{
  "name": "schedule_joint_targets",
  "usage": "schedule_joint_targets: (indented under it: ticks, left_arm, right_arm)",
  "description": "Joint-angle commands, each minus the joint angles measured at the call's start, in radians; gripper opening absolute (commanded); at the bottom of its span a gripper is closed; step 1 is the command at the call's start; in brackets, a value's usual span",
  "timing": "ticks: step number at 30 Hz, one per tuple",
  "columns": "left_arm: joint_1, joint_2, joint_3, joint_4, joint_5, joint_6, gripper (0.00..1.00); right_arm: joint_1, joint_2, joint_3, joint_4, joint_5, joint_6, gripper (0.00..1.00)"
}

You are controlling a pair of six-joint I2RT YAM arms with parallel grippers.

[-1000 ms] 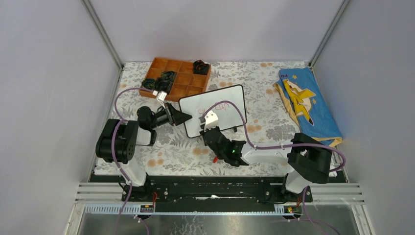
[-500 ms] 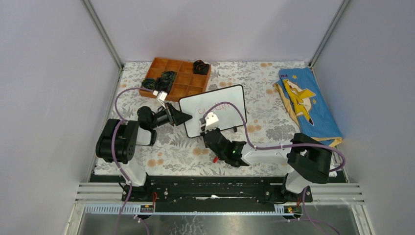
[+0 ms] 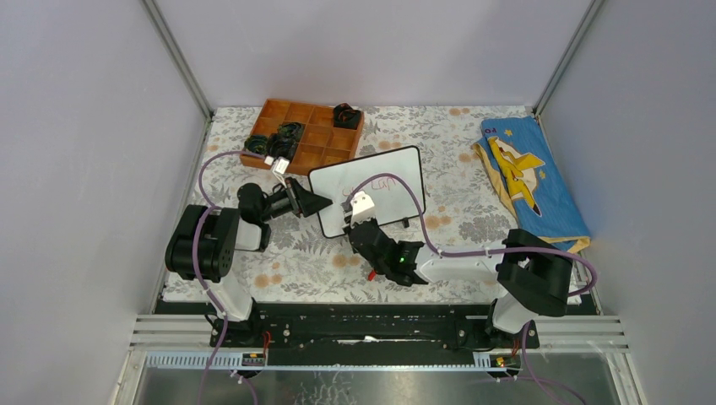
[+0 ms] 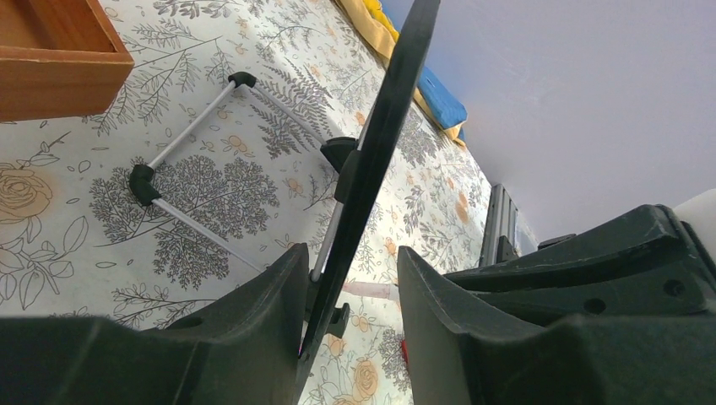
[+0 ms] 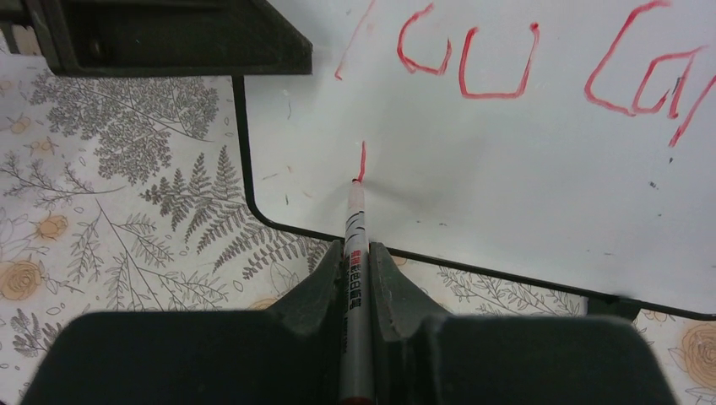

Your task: Write a sentence on the whiteboard

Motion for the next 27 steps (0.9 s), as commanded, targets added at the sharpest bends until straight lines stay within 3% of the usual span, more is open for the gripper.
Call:
schedule_joint_targets:
  ticks: [1,27]
  left_arm:
    - [-0.012,-0.025,0.024,0.001,0.005,0.018,0.5]
    - [-0.012,-0.026,0.027,-0.007,0.004,0.021,0.5]
  right_arm:
    - [-0.001,0.005,0.063,0.018,0.019,-0.027,0.0]
    - [0.004,0.041,0.054,0.002,-0.073,0.009,0.0]
